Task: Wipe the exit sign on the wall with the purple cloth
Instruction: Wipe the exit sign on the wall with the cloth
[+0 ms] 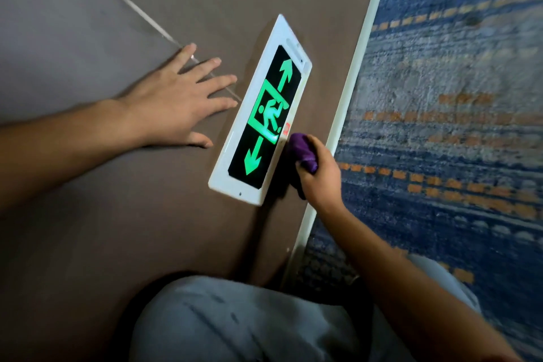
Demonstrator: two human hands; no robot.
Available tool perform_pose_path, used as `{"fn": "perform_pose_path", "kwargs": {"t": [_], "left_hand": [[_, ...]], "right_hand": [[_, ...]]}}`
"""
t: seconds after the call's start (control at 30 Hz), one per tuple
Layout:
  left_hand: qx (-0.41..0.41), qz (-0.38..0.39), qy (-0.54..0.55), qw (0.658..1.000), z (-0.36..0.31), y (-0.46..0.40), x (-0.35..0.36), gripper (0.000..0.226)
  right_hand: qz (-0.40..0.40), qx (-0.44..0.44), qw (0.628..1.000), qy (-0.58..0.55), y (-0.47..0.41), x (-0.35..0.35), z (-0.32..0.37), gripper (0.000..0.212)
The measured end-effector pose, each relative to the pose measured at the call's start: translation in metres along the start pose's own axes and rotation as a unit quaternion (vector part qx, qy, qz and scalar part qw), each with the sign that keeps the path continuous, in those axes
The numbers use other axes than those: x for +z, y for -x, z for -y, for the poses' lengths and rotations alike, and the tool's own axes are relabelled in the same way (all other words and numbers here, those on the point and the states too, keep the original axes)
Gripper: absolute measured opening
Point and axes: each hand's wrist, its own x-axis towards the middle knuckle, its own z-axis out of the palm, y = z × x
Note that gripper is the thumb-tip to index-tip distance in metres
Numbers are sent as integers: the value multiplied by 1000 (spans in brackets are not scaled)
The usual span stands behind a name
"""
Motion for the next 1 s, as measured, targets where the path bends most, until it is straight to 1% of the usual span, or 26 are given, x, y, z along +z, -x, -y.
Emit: {"fn": "perform_pose_path", "kwargs": {"t": [0.1, 0.23, 0.33, 0.4, 0.53, 0.7, 0.8, 0.9, 1.0], "left_hand": [[3, 5, -6, 1000, 14, -12, 1, 97], [4, 11, -17, 1000, 20, -30, -1, 97], [3, 22, -23, 999, 19, -33, 2, 98], [7, 24, -28, 999, 18, -34, 4, 98], [5, 32, -36, 999, 18, -33, 2, 97], [7, 25, -25, 999, 18, -33, 0, 94], [5, 24, -23, 999, 18, -33, 0, 93], [8, 19, -18, 1000, 19, -32, 1, 92], [16, 19, -1, 1000, 22, -32, 2, 90]], "right_hand": [[-2, 9, 1000, -17, -19, 4, 10, 63], [7, 1, 999, -34, -34, 16, 15, 60], [20, 13, 998, -53, -36, 22, 15, 59], [27, 16, 998, -59, -28, 30, 11, 59], [17, 8, 997, -69, -5, 44, 4, 60], [22, -2, 996, -84, 32, 51, -6, 55], [31, -4, 996, -85, 55, 55, -10, 57], [48, -18, 997, -59, 68, 53, -15, 61], [94, -28, 994, -39, 76, 46, -21, 64]]}}
